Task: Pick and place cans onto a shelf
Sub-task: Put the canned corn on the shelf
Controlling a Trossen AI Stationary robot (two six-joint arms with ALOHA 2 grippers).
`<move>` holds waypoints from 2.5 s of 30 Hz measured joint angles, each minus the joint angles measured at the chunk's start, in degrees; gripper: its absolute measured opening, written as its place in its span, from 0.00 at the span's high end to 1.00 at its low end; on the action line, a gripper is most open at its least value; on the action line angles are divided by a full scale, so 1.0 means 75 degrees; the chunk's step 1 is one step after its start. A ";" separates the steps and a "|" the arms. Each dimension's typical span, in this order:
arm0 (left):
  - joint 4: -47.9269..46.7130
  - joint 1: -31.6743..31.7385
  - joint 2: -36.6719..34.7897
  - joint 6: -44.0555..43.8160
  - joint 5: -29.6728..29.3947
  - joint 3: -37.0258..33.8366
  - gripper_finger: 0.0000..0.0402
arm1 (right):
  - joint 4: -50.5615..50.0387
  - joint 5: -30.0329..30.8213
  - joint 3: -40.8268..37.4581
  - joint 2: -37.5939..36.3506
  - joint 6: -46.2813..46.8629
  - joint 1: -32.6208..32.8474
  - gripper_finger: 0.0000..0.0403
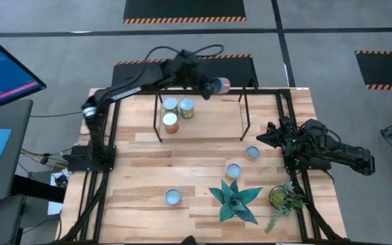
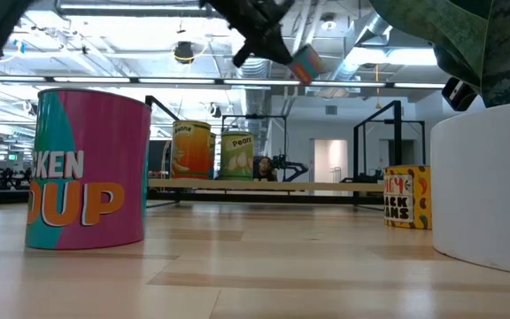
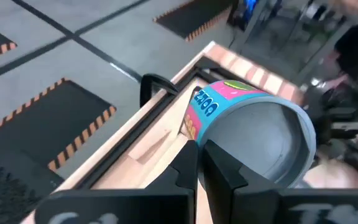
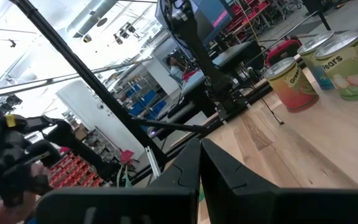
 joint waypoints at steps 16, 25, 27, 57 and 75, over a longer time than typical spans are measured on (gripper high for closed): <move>-0.2868 -0.0728 0.2447 0.0817 0.0703 0.2924 1.00 | -0.0003 -0.0020 0.0001 0.0001 -0.0001 0.0000 0.91; -0.3663 -0.1272 0.2712 0.0870 0.0058 0.2921 1.00 | -0.0013 -0.0029 0.0001 0.0000 -0.0147 -0.0001 0.91; -0.3874 -0.1319 0.2755 0.0832 -0.0088 0.2914 1.00 | -0.0007 -0.0029 0.0000 0.0001 -0.0146 -0.0003 0.91; -0.4379 -0.1178 0.3575 0.0240 -0.0452 0.2910 1.00 | 0.0000 -0.0024 0.0000 0.0000 -0.0201 0.0000 0.91; -0.4132 -0.1117 0.3770 0.0322 -0.0401 0.2921 0.98 | -0.0012 -0.0024 0.0000 0.0002 -0.0198 0.0000 0.91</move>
